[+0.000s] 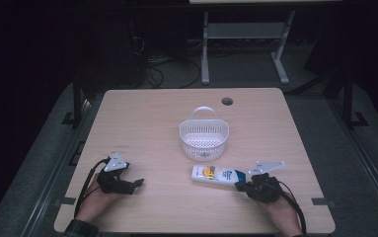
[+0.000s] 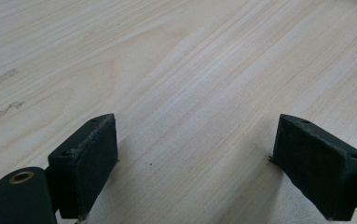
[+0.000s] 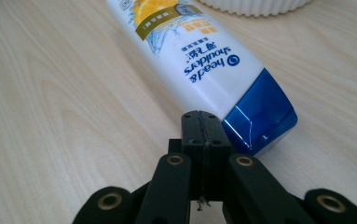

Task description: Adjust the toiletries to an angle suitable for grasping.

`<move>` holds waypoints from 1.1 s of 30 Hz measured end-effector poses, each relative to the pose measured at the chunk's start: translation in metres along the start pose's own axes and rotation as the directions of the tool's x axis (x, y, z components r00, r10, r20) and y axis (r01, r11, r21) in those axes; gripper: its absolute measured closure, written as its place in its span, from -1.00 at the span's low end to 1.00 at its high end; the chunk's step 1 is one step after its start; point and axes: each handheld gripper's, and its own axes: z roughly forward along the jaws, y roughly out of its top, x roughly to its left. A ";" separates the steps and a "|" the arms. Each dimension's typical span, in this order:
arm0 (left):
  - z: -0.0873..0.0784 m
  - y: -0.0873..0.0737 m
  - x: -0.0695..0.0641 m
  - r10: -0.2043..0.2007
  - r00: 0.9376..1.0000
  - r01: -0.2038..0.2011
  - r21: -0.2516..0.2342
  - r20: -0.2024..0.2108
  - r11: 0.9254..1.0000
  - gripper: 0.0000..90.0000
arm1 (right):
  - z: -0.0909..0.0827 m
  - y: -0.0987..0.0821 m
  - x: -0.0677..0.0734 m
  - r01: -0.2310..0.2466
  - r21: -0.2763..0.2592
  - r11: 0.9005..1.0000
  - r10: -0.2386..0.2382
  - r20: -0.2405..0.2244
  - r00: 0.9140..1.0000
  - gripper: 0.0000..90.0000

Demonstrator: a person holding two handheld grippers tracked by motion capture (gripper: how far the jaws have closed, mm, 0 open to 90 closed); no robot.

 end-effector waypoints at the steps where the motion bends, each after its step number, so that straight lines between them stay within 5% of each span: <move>1: 0.000 0.000 0.000 0.001 1.000 -0.001 0.000 0.000 1.000 -0.71 | 0.000 0.001 -0.001 -0.004 0.000 1.000 0.004 0.001 1.000 0.99; 18: 0.000 0.000 0.000 0.008 1.000 -0.008 0.004 0.000 1.000 -0.71 | 0.008 0.010 -0.019 -0.030 -0.012 0.999 0.030 0.019 0.999 0.99; 33: 0.000 0.000 0.000 0.006 1.000 -0.006 0.000 -0.001 1.000 -0.71 | 0.017 0.044 0.011 -0.009 -0.087 0.996 0.005 -0.049 0.999 0.99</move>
